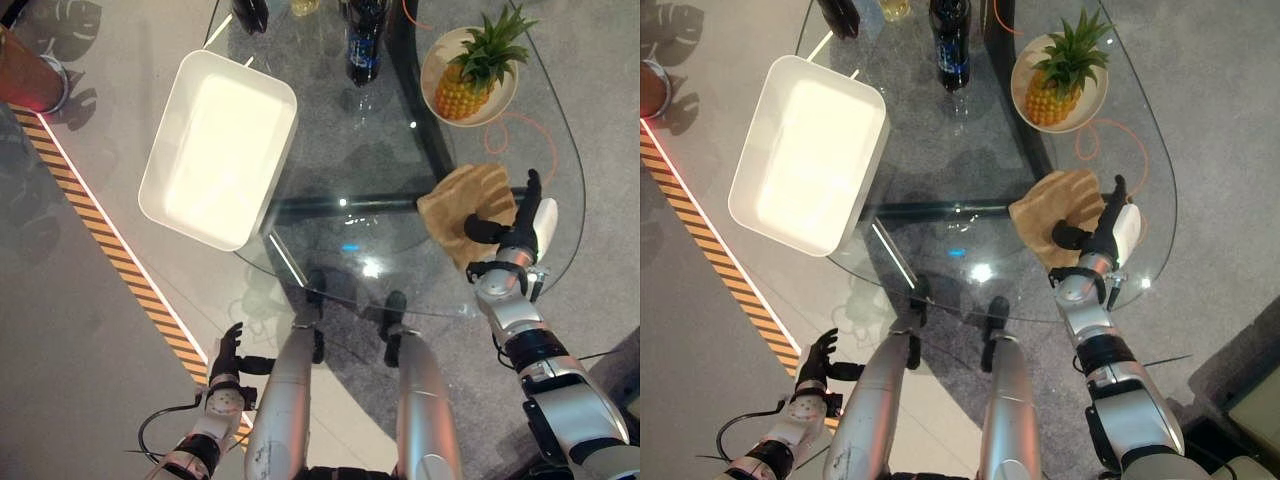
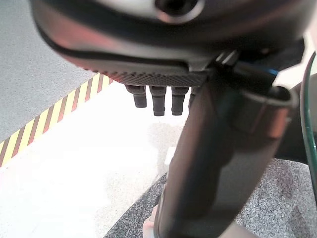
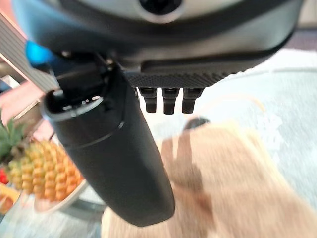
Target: Wipe the table with a cloth and put it in the basket.
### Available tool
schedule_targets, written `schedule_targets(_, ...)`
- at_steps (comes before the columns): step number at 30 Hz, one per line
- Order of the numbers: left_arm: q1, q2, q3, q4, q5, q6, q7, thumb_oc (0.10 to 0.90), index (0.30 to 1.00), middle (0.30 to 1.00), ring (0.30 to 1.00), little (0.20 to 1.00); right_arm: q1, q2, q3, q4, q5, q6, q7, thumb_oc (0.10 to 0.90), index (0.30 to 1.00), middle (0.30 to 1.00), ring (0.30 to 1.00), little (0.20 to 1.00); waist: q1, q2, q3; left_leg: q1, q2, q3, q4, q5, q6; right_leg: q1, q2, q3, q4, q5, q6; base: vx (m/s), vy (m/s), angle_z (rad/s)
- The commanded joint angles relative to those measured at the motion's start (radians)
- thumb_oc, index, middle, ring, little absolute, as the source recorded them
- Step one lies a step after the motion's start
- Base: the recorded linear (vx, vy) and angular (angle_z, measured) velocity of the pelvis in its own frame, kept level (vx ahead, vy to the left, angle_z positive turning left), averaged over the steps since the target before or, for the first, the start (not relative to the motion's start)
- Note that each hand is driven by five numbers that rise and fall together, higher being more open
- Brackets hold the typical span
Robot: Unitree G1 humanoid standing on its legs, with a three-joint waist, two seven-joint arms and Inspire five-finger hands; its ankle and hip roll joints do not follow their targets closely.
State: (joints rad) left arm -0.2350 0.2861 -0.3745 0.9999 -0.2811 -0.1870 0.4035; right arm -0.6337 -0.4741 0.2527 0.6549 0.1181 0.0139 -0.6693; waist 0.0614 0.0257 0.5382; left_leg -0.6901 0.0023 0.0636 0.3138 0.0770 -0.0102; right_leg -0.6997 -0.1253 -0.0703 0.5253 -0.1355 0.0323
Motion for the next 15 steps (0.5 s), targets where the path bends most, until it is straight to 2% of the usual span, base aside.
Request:
schedule_targets(1,0.058,-0.031,0.013,-0.030,-0.022,-0.030,0.025,0.800,0.900,0.900,0.900,0.900,0.040,-0.063,-0.002,-0.168,-0.039,-0.029,-0.017,0.800,0.900,0.900,0.900,0.900,-0.019,0.003,-0.018,-0.007,-0.043,-0.012,0.132,-0.122,0.037,0.021,0.028,-0.049,-0.098,0.123,-0.023,0.04,0.022,0.00)
schedule_targets(7,0.085,-0.038,0.027,-0.037,-0.013,-0.039,0.028,0.800,0.900,0.900,0.900,0.900,0.186,0.017,-0.013,-0.330,-0.097,-0.028,-0.089,0.800,0.900,0.900,0.900,0.900,-0.039,-0.024,-0.018,0.019,-0.040,-0.011,0.116,-0.120,0.039,0.056,0.039,-0.043,-0.116,0.125,-0.019,0.01,0.002,0.00)
schedule_targets(15,0.091,-0.026,0.046,-0.023,-0.010,-0.027,0.024,0.800,0.900,0.900,0.900,0.900,0.253,0.032,-0.034,-0.392,-0.117,-0.026,-0.114,0.800,0.900,0.900,0.900,0.900,-0.049,-0.051,-0.018,0.051,-0.025,-0.014,0.118,-0.130,0.039,0.093,0.041,-0.043,-0.122,0.124,-0.010,0.01,-0.028,-0.02)
